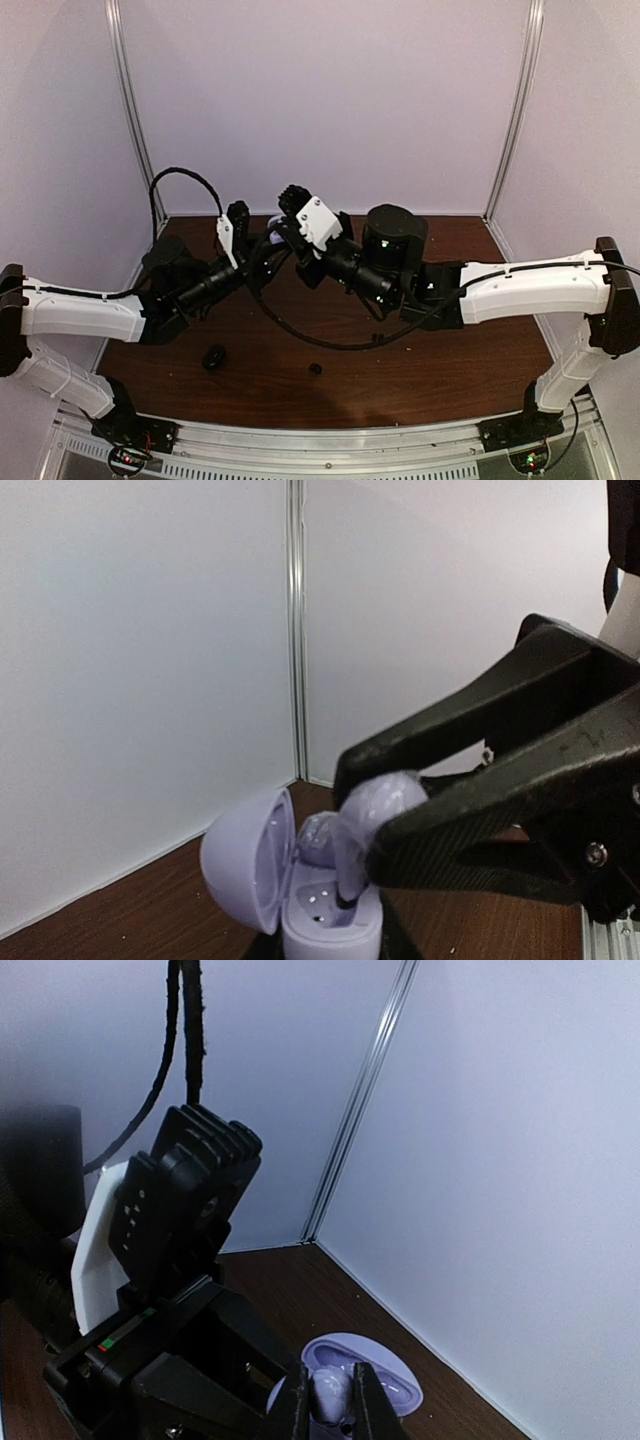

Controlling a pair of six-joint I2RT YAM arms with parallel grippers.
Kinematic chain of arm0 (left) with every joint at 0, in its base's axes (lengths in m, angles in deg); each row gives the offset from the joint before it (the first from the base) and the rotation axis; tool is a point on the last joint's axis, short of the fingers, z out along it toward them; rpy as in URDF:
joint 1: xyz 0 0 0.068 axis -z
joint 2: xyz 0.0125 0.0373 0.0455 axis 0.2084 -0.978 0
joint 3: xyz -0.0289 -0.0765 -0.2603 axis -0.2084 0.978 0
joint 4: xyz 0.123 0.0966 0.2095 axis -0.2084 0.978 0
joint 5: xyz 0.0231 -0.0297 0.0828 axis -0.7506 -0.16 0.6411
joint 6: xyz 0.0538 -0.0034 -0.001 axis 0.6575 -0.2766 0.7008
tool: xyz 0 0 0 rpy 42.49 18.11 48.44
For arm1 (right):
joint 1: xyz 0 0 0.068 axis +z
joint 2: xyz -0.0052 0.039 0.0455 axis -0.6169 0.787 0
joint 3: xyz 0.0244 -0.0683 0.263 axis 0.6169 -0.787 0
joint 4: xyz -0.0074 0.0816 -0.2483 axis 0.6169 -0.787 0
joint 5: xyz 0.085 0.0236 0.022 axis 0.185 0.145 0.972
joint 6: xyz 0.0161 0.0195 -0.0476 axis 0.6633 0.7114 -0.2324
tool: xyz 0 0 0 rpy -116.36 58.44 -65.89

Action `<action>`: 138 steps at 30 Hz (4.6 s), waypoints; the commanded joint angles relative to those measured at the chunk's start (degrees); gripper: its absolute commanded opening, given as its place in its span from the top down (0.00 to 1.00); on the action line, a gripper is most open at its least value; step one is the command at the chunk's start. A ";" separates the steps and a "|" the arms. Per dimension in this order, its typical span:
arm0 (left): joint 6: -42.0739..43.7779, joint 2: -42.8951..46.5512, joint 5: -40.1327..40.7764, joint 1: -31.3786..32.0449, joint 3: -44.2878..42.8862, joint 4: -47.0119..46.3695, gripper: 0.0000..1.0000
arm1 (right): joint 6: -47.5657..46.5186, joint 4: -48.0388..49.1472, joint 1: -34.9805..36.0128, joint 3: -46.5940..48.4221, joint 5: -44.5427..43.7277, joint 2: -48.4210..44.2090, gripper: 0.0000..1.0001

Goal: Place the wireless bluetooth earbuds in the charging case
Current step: Insert the left earbud into the left side groove of the charging case, then adjust the left earbud in the left side groove of the charging case.

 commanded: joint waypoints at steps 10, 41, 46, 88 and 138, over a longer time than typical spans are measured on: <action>-1.03 1.49 1.83 0.34 -1.80 -3.24 1.00 | 1.59 0.70 -0.10 -1.74 -0.16 1.15 0.86; 1.83 2.44 -12.77 -0.40 -3.57 5.21 1.00 | 5.24 -19.27 -5.55 0.09 23.48 -15.15 0.24; 3.33 1.78 -21.14 -0.54 -5.49 9.30 1.00 | 6.61 -27.93 -8.81 0.68 31.42 -17.07 0.19; 5.58 -3.95 -26.36 0.52 -9.84 11.68 1.00 | 9.84 -34.87 -8.92 4.13 23.15 -10.78 0.20; 7.53 -6.19 -27.49 0.95 -11.44 13.56 1.00 | 9.91 -38.35 -10.81 5.21 23.69 -11.15 0.26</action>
